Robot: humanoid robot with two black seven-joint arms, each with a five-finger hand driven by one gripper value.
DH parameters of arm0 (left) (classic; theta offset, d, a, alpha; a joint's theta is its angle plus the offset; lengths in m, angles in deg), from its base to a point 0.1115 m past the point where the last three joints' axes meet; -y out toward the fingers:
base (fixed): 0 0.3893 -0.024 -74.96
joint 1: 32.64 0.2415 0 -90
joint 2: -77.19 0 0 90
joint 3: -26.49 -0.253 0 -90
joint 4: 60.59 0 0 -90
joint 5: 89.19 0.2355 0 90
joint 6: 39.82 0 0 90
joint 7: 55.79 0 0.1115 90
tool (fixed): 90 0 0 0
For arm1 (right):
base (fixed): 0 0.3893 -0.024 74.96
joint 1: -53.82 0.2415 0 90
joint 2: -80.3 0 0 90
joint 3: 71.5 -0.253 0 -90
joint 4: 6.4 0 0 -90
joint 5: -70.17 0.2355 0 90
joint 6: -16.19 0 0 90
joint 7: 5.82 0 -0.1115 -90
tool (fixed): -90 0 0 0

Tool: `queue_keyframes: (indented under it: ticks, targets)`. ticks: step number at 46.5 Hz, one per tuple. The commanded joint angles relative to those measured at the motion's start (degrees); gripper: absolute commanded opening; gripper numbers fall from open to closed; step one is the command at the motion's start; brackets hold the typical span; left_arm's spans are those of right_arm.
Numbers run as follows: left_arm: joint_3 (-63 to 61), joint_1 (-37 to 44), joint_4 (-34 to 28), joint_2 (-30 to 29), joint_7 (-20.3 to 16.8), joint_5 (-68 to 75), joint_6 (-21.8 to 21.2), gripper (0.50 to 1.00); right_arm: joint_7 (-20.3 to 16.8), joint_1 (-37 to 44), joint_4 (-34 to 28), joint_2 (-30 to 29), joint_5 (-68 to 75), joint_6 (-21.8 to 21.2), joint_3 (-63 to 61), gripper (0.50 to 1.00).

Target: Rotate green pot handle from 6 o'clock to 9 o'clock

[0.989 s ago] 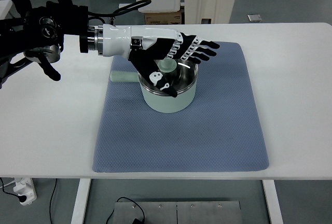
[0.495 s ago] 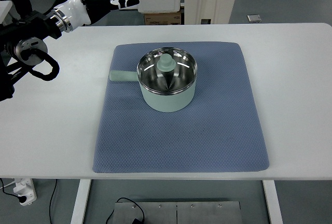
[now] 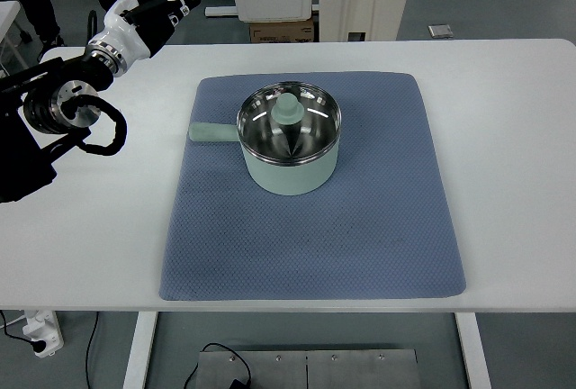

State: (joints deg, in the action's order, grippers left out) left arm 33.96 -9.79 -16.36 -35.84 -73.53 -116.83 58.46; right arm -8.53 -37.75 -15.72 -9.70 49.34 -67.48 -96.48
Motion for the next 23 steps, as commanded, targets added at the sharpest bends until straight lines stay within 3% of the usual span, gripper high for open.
queue_keyframes:
  ticks: [1,19,23]
  targets:
    - [1.05,1.75,-0.63,0.35,-0.01,-1.8,-0.2,1.0,-0.09,-0.01,0.0,0.0,0.0,0.0,0.03,1.0]
    - [9.75,8.09,-10.13,5.54,0.78,-3.21,-0.82,1.0,-0.09,-0.01,0.0,0.0,0.0,0.0,0.03,1.0]
    - [10.98,9.32,-15.22,8.17,0.69,-3.03,-0.82,1.0,-0.01,-0.01,0.0,0.0,0.0,0.0,-0.06,1.0]
